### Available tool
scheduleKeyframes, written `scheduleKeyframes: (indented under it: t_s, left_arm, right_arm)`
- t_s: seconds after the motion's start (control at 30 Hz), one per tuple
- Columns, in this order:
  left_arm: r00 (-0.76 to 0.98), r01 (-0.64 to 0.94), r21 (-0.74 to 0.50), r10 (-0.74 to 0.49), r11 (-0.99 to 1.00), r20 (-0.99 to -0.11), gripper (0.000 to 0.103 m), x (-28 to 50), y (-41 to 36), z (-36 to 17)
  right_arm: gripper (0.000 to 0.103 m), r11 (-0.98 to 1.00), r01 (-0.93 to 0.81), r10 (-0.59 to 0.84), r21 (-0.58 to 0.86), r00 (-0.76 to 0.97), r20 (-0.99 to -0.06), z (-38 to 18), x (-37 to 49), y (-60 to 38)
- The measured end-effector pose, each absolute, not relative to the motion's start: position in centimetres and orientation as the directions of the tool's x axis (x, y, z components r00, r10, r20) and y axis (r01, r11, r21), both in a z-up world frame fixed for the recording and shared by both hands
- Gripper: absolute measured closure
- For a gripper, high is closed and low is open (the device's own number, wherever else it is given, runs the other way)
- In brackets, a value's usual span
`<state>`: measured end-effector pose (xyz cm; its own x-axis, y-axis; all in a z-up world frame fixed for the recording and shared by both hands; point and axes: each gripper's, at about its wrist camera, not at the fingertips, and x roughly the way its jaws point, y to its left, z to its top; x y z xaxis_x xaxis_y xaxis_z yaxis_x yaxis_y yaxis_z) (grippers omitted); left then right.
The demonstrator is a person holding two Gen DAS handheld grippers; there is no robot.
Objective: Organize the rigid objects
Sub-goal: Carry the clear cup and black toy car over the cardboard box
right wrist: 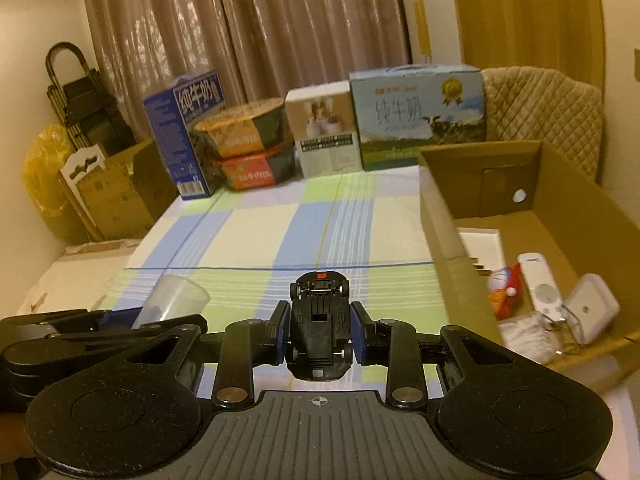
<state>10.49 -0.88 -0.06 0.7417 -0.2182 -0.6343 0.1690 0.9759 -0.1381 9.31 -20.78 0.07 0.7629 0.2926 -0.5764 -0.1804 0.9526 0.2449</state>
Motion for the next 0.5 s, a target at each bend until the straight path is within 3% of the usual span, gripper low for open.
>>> scheduleKeyframes:
  t_s: [0.5]
  left_arm:
    - [0.749,0.225,-0.157,-0.274,0.962,-0.604,0.056,5.2,-5.5,3.0]
  right_arm:
    - [0.075,0.968,-0.106,0.215,0.228,0.817,-0.535,3.2,2.3,-26.6]
